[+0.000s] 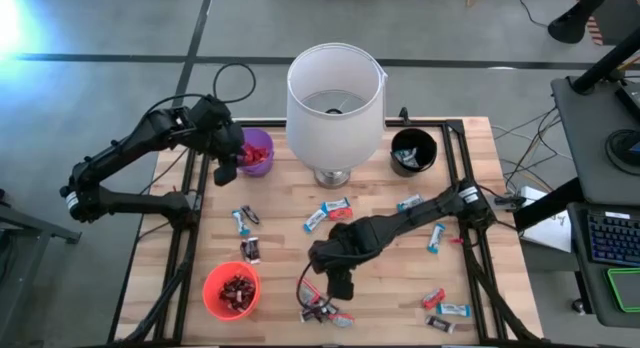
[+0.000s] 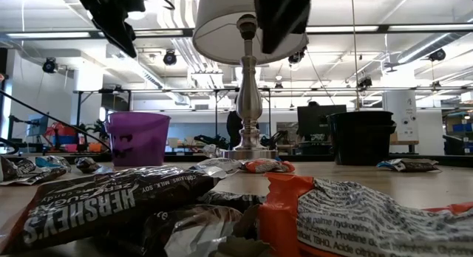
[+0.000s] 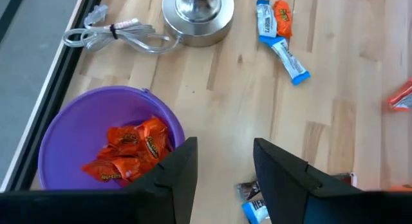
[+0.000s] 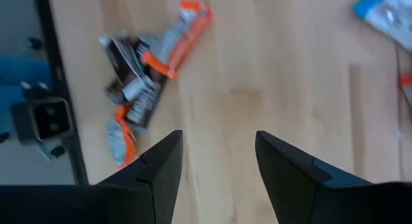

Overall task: Sort candy
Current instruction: Put the black chocolate into the orange bucket

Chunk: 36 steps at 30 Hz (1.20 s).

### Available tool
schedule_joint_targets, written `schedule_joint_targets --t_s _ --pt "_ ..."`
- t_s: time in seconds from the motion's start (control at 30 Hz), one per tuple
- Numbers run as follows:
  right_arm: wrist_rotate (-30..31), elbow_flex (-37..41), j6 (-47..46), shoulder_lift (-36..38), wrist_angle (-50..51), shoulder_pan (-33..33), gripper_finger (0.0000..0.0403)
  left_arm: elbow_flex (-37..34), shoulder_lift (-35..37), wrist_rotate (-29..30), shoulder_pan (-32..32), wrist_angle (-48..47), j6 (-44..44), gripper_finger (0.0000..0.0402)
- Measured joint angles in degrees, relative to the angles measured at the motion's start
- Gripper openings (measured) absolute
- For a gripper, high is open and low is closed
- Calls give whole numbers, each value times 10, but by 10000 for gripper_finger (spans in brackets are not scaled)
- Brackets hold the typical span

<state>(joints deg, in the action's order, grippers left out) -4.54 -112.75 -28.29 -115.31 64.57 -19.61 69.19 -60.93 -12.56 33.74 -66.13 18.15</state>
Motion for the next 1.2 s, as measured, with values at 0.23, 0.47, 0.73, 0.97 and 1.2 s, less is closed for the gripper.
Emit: schedule_joint_targets --t_s 0.23,0.47,0.73,0.97,1.2 --pt "-4 24 67 0 -84 -15 185 0 0 0 0 0 8 133" --pt "-4 65 98 0 -171 -33 185 0 -1 1 0 -1 23 133" --pt "-5 107 96 0 -269 -48 185 0 -1 2 0 -1 23 133" --pt "-4 130 62 0 -289 -60 185 0 -1 2 0 -1 22 133" --pt "-5 172 54 0 -338 -68 185 0 -1 2 0 -1 17 133"
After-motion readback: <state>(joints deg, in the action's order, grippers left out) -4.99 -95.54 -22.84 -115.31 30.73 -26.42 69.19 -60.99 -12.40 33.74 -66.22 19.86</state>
